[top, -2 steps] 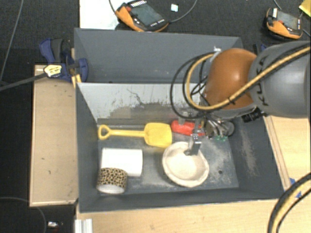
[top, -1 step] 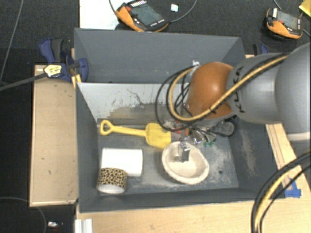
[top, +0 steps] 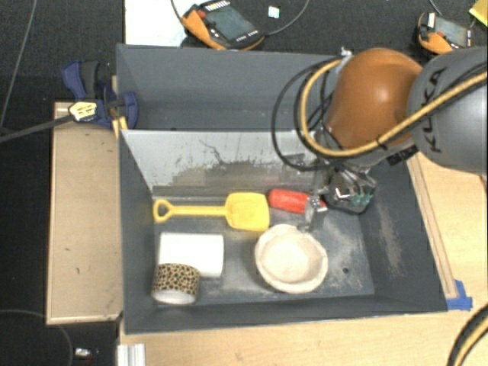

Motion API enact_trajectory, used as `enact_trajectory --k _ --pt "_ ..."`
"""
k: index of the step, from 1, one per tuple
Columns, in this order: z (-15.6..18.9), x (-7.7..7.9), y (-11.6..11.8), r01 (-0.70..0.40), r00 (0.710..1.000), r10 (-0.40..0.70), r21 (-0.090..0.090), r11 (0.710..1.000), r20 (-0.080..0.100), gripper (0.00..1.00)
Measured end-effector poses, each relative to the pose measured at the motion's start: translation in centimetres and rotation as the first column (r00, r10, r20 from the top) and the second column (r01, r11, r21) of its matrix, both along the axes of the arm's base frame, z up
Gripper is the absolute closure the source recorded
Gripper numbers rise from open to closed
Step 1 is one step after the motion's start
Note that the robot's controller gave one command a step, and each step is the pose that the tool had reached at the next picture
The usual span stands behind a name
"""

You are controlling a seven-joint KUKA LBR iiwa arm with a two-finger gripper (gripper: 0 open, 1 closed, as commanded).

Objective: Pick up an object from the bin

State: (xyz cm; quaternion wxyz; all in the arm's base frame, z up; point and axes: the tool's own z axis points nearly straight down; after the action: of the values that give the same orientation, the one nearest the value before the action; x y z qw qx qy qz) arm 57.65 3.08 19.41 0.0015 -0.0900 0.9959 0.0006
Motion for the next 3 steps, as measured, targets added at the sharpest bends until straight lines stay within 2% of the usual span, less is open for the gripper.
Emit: enact_trajectory --k 1,2,3 --pt "-9.8 0.0 2.0 -0.039 0.999 0.039 0.001 0.999 0.0 0.0" --pt "-3.9 -0.5 1.4 -0.011 1.0 0.011 0.001 1.0 0.021 1.0" --pt "-4.0 -0.5 1.4 -0.011 1.0 0.011 0.001 1.0 0.019 1.0"
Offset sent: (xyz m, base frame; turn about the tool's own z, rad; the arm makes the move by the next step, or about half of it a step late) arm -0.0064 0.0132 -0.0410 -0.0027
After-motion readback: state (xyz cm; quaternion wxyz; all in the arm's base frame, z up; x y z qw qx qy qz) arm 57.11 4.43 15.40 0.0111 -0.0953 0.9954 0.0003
